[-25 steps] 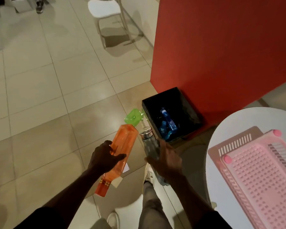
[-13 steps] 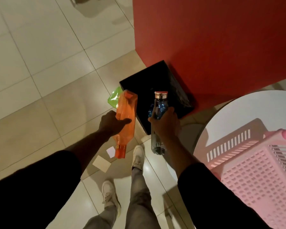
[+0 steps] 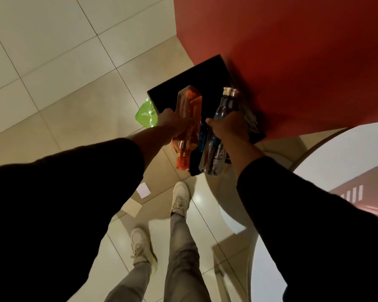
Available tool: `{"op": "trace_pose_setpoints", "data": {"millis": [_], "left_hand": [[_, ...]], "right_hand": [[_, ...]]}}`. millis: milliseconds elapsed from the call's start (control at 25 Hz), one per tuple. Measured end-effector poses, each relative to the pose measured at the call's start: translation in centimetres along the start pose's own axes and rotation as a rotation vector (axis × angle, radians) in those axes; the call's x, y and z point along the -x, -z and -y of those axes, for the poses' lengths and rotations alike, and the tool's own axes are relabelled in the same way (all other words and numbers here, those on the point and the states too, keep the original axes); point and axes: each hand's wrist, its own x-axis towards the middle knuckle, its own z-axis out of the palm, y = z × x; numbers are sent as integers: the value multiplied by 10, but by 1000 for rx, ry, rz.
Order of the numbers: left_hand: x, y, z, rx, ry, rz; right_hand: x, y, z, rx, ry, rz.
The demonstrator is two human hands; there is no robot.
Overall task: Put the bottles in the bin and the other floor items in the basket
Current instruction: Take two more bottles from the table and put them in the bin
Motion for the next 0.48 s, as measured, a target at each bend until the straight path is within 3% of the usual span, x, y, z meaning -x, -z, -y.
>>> {"op": "trace_pose_setpoints", "data": {"millis": [320, 480], "left_hand": [[-48, -17, -7, -143, -84, -56], [-35, -9, 3, -302, -275, -46]], "right_hand": [[-58, -20, 8, 90, 23, -12], [-43, -21, -9, 209, 81, 42]]}}
